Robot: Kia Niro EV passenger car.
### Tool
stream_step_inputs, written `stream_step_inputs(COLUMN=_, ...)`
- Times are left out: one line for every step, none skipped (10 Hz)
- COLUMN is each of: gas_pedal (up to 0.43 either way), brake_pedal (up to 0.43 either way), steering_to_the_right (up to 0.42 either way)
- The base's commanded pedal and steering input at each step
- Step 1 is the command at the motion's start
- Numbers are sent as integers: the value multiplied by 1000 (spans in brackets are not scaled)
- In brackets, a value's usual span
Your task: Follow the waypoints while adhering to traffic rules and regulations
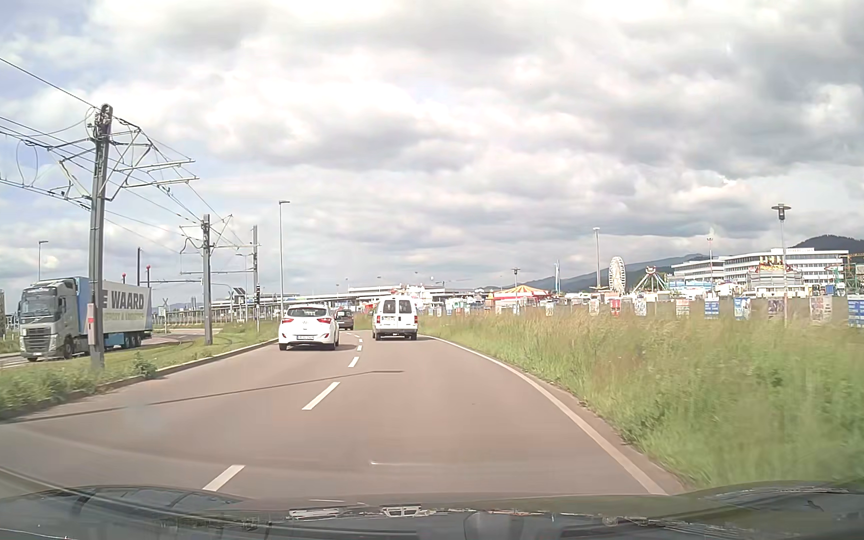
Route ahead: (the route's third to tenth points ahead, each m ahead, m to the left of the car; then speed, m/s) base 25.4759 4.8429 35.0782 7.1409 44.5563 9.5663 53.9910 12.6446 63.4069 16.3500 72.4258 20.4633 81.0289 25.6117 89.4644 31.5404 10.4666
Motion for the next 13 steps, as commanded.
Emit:
stream_step_inputs(gas_pedal=110, brake_pedal=0, steering_to_the_right=-19)
stream_step_inputs(gas_pedal=110, brake_pedal=0, steering_to_the_right=-20)
stream_step_inputs(gas_pedal=98, brake_pedal=0, steering_to_the_right=-23)
stream_step_inputs(gas_pedal=79, brake_pedal=0, steering_to_the_right=-25)
stream_step_inputs(gas_pedal=59, brake_pedal=0, steering_to_the_right=-27)
stream_step_inputs(gas_pedal=59, brake_pedal=0, steering_to_the_right=-29)
stream_step_inputs(gas_pedal=59, brake_pedal=0, steering_to_the_right=-30)
stream_step_inputs(gas_pedal=47, brake_pedal=0, steering_to_the_right=-31)
stream_step_inputs(gas_pedal=47, brake_pedal=0, steering_to_the_right=-31)
stream_step_inputs(gas_pedal=47, brake_pedal=0, steering_to_the_right=-32)
stream_step_inputs(gas_pedal=47, brake_pedal=0, steering_to_the_right=-32)
stream_step_inputs(gas_pedal=47, brake_pedal=0, steering_to_the_right=-31)
stream_step_inputs(gas_pedal=47, brake_pedal=0, steering_to_the_right=-31)
